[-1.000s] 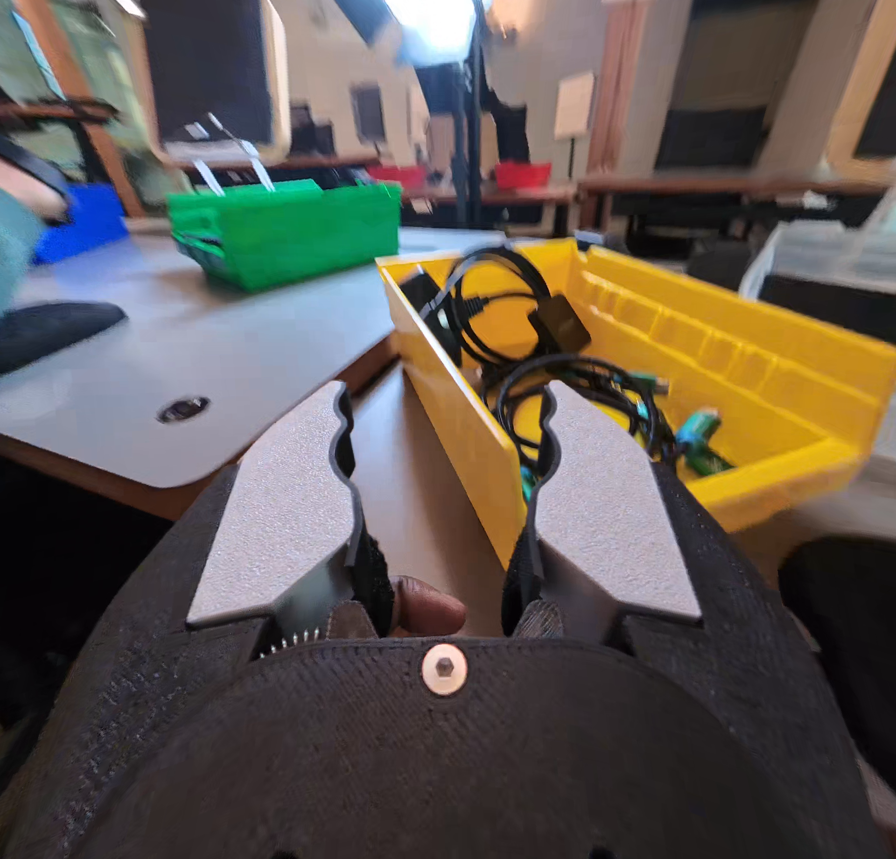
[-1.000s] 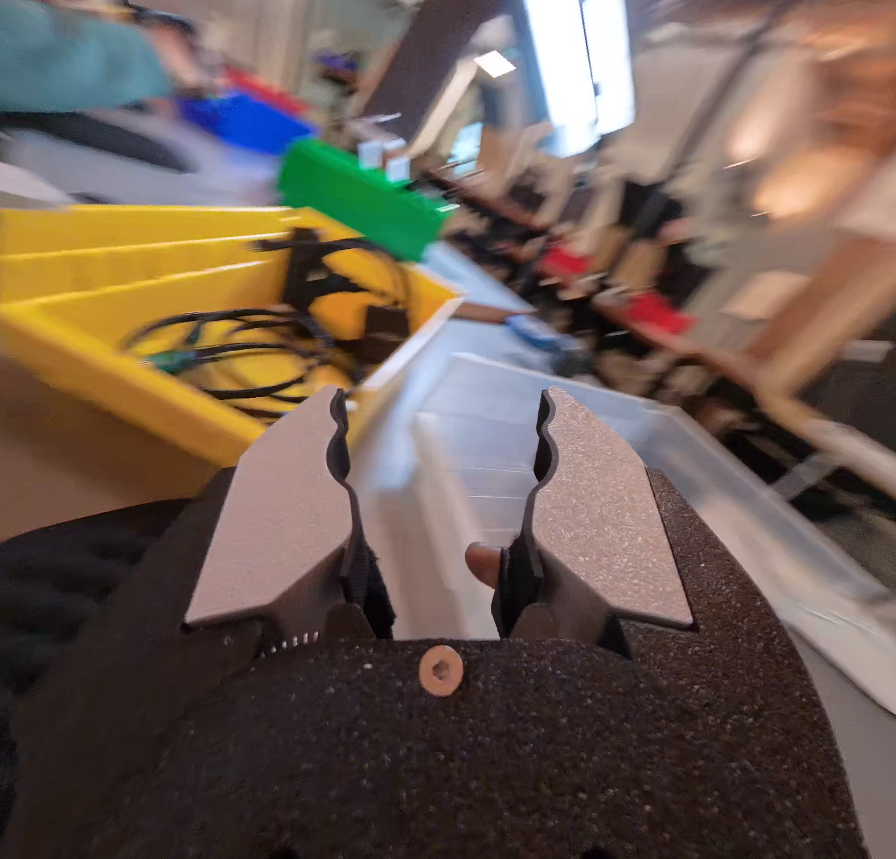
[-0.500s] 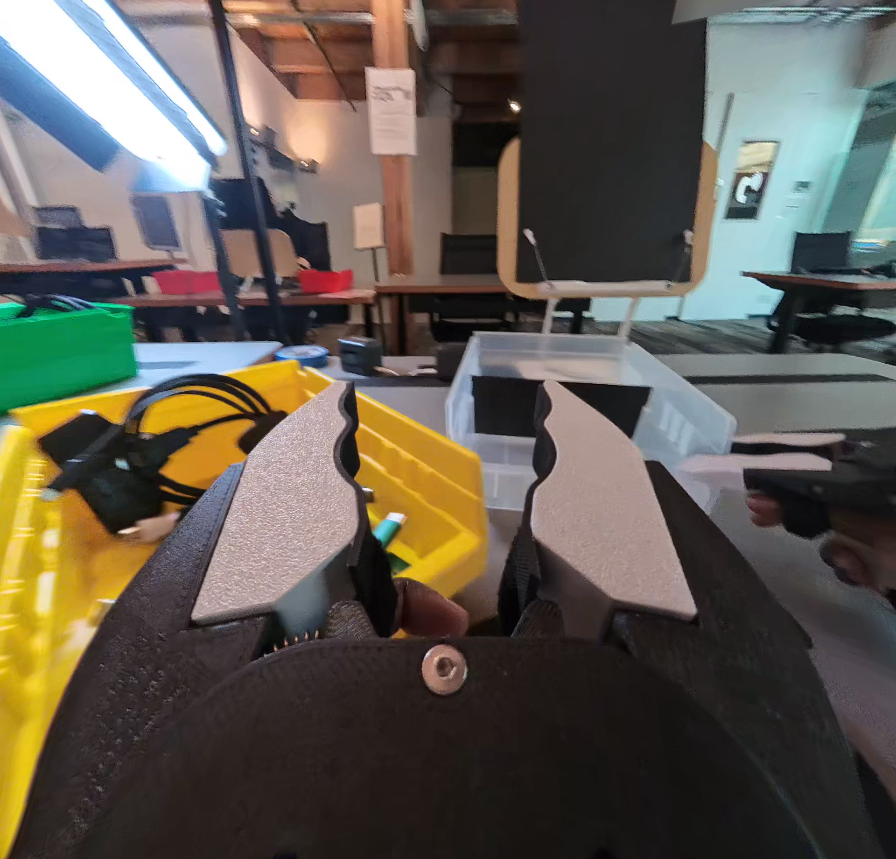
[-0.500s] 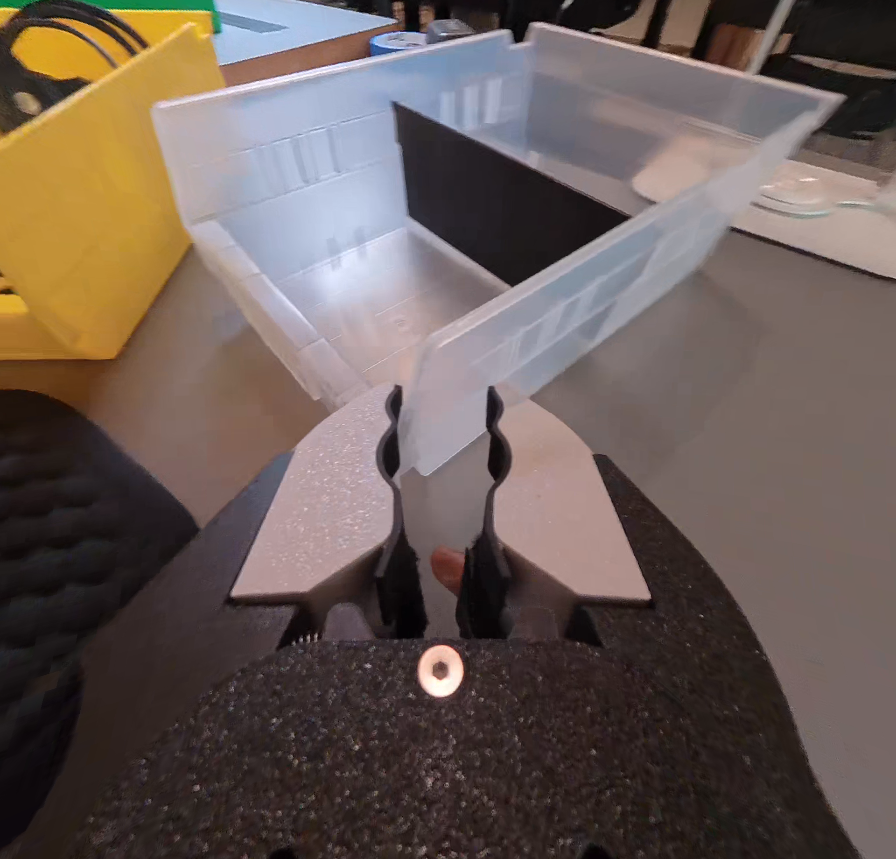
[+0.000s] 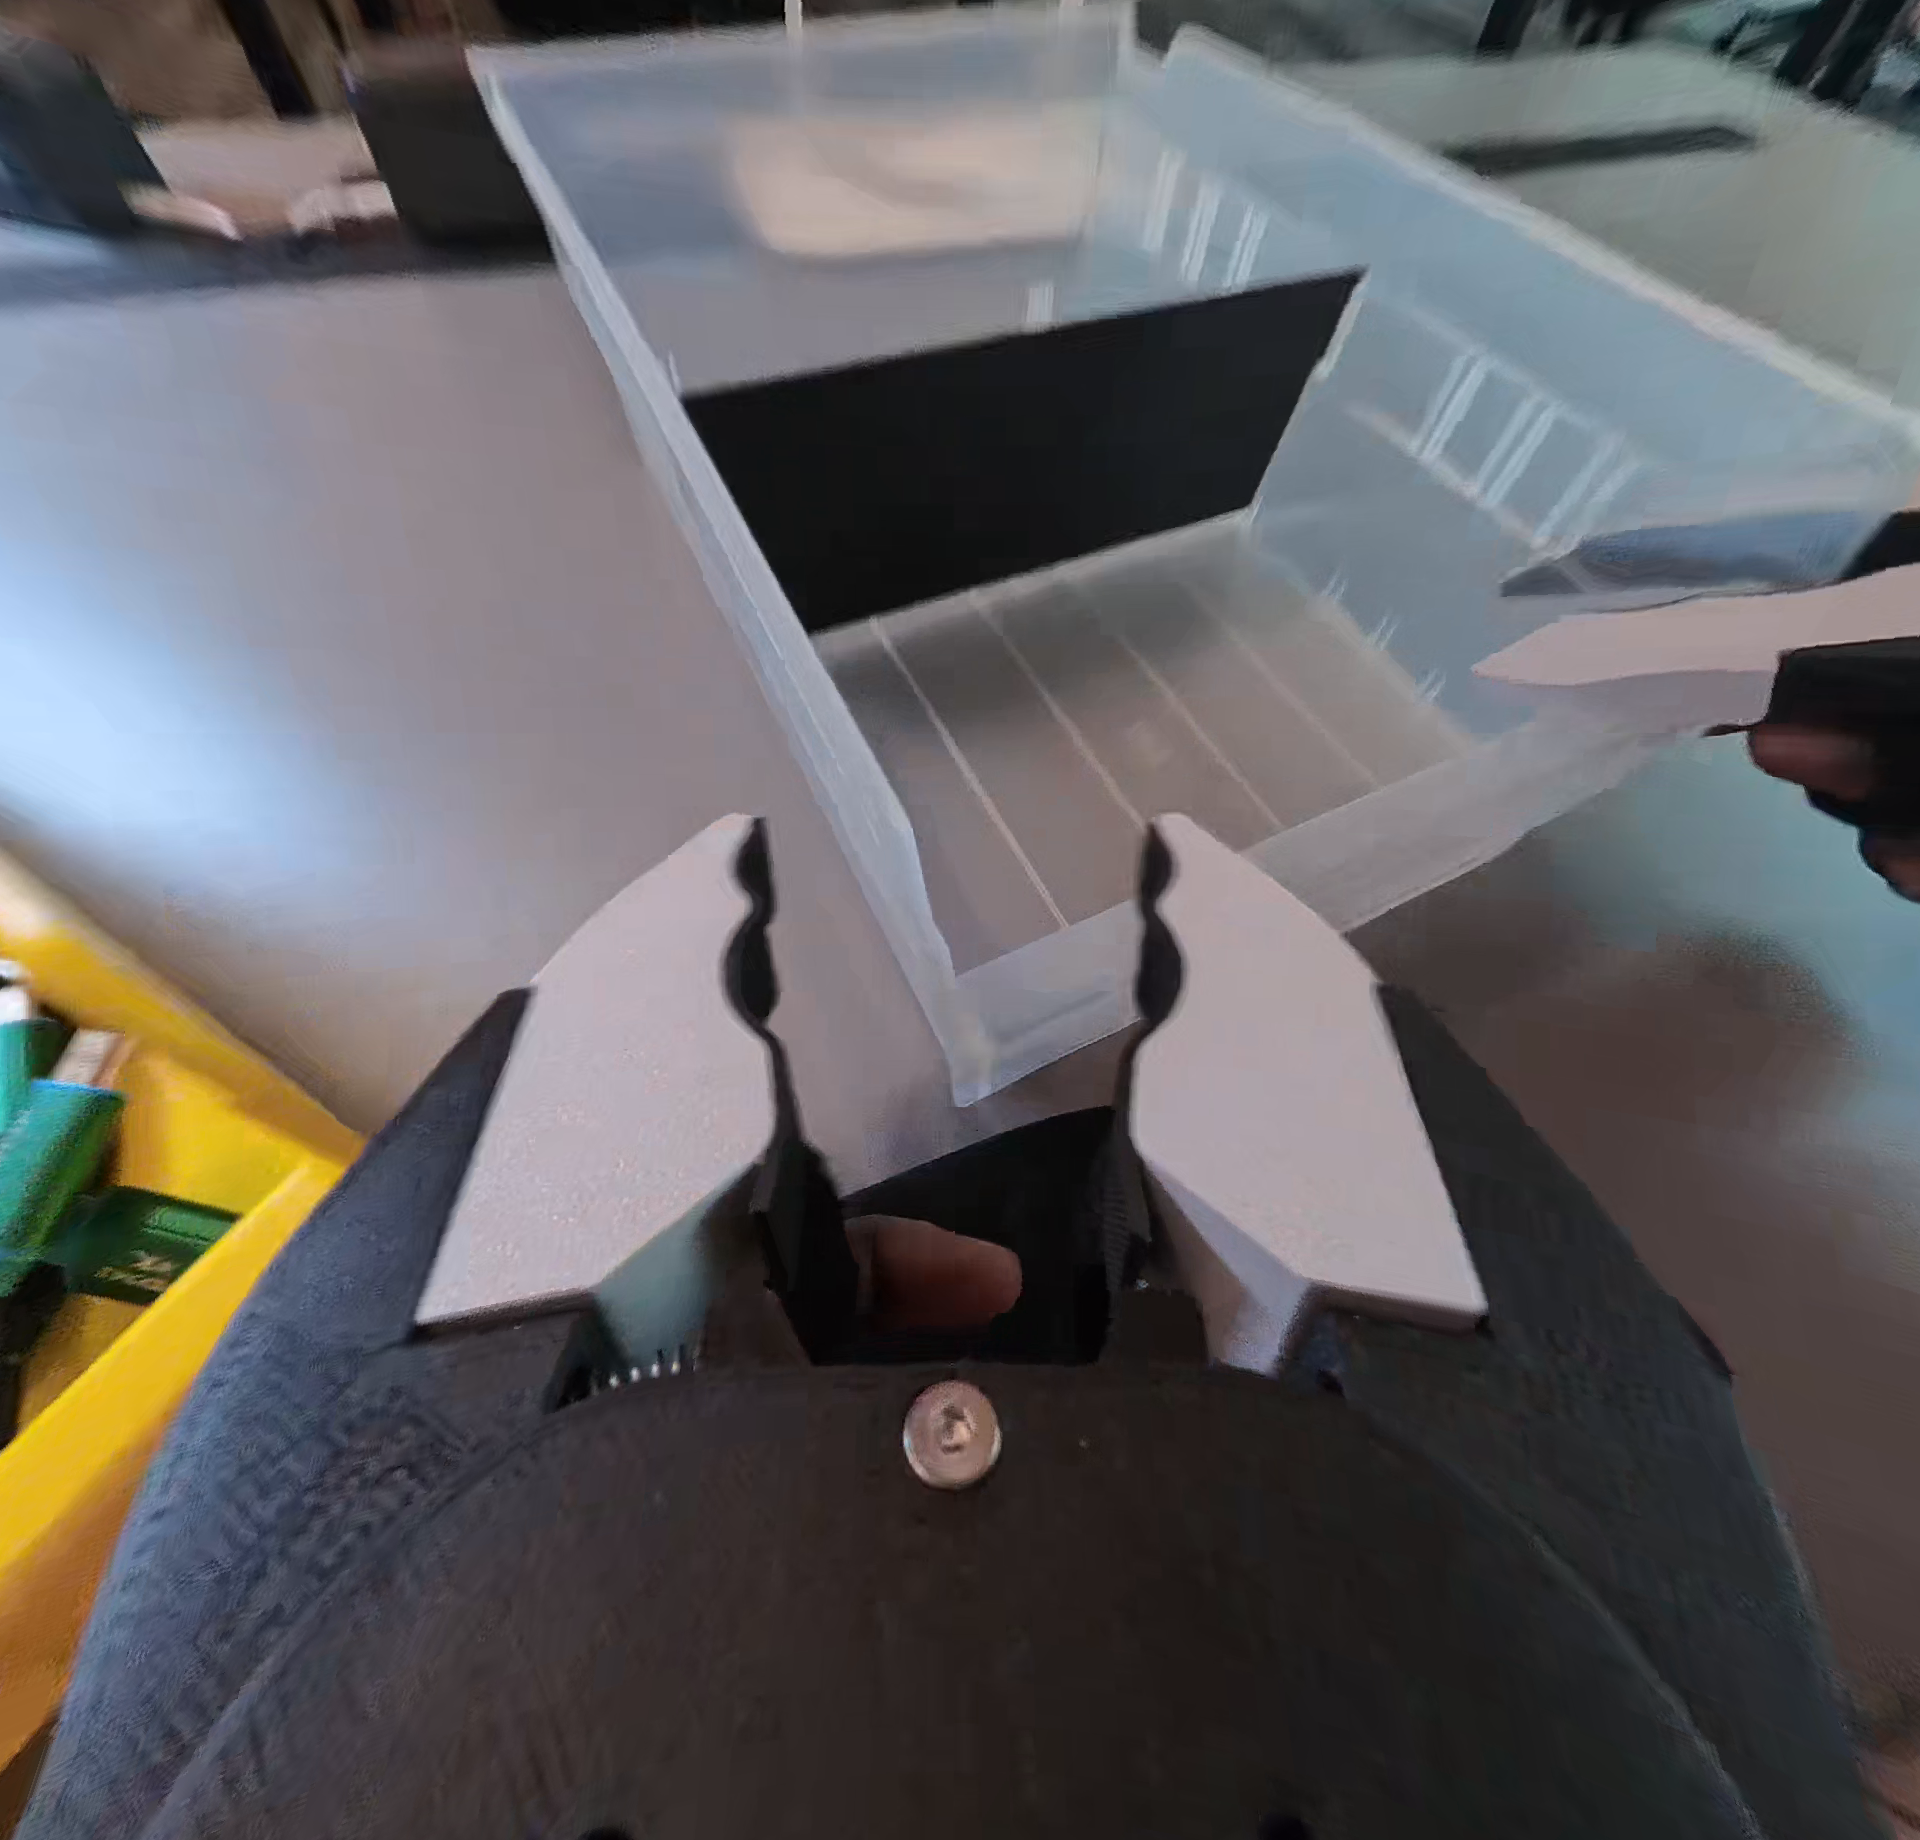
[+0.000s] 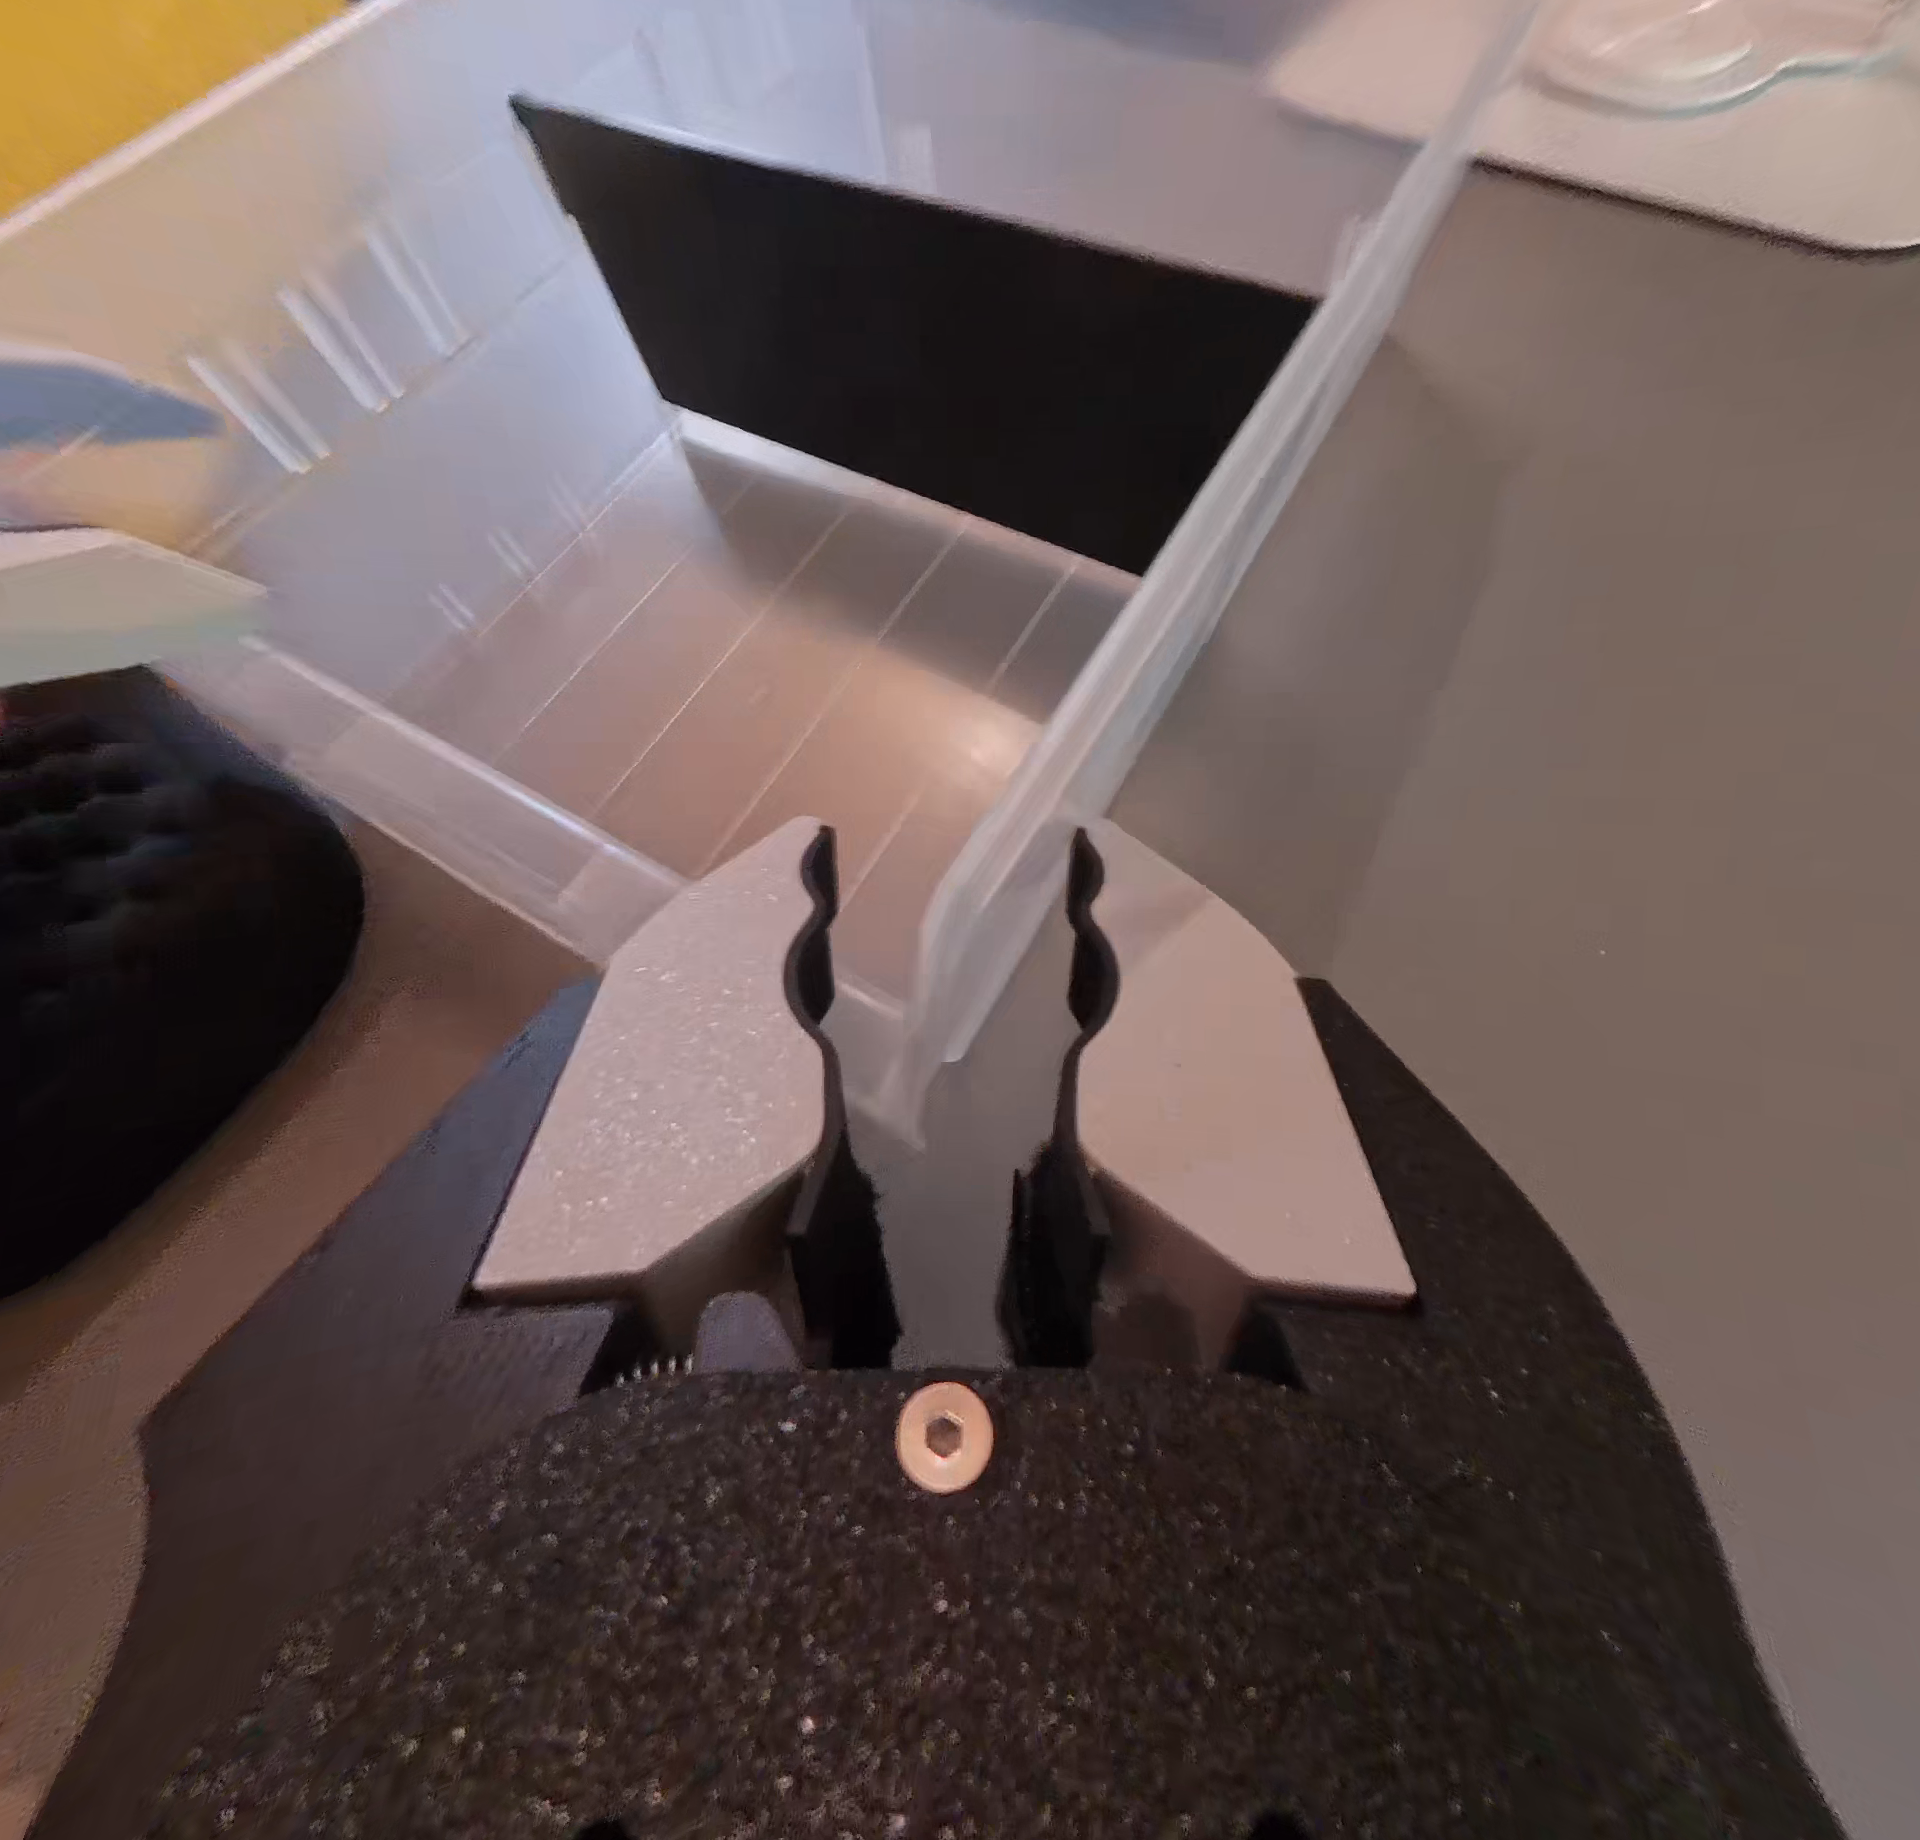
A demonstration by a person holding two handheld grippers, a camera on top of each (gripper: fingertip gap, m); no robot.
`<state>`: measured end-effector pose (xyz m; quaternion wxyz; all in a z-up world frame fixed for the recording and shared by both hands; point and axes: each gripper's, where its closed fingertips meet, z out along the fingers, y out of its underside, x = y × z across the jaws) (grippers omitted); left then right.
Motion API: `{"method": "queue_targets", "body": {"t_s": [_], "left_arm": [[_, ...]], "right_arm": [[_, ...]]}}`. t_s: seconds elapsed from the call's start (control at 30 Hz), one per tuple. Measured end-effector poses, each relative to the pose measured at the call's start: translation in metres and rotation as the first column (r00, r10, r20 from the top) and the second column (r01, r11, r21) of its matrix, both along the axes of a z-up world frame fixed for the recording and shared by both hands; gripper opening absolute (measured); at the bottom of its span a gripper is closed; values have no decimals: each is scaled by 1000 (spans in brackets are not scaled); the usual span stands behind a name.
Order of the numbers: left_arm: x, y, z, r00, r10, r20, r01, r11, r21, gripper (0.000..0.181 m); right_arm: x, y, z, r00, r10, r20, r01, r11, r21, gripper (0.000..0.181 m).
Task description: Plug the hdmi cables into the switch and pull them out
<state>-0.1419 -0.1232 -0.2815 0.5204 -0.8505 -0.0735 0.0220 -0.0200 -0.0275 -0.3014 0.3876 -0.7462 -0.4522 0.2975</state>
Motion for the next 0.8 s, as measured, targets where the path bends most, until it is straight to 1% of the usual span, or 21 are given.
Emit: {"method": "queue_targets", "body": {"t_s": [0.03, 0.07, 0.1, 0.13, 0.2, 0.23, 0.33, 0.43, 0.53, 0.63, 0.73, 0.8], "left_arm": [[-6, 2, -2, 999, 34, -11, -34, 999, -17, 45], [-10, 4, 3, 997, 54, -55, -54, 999, -2, 18], [-7, 8, 9, 994, 34, -103, -33, 999, 14, 19], [-3, 11, 15, 987, 32, -157, -29, 999, 21, 17], [13, 21, 26, 962, -2, -272, 10, 1000, 28, 16], [23, 27, 30, 952, -24, -306, 36, 999, 34, 17], [62, 56, 43, 943, -102, -317, 134, 988, 81, 19], [106, 87, 50, 918, -202, -342, 243, 967, 80, 20], [152, 116, 49, 888, -293, -355, 338, 938, 72, 20], [195, 137, 43, 857, -361, -369, 404, 913, 46, 21], [230, 148, 31, 816, -421, -396, 460, 888, 3, 24], [247, 153, 23, 796, -449, -407, 485, 874, -16, 25]], "right_arm": [[1, 6, -1, 1000, -20, 23, 19, 1000, 23, 29], [5, 12, -2, 997, -30, 64, 24, 996, 83, 23], [9, 17, 2, 995, -42, 88, 29, 990, 139, 20], [13, 20, 7, 994, -56, 89, 41, 985, 165, 19], [29, 32, 18, 991, -103, 88, 81, 971, 227, 15], [40, 39, 23, 988, -131, 81, 106, 961, 256, 14], [83, 61, 42, 973, -226, 47, 198, 922, 331, 12], [136, 80, 57, 944, -327, 48, 285, 880, 381, 12], [190, 97, 62, 908, -417, 51, 362, 839, 406, 11], [236, 112, 56, 885, -462, 63, 402, 825, 398, 11], [273, 124, 47, 876, -477, 70, 414, 819, 398, 10], [291, 129, 39, 871, -485, 74, 420, 815, 399, 10]]}}
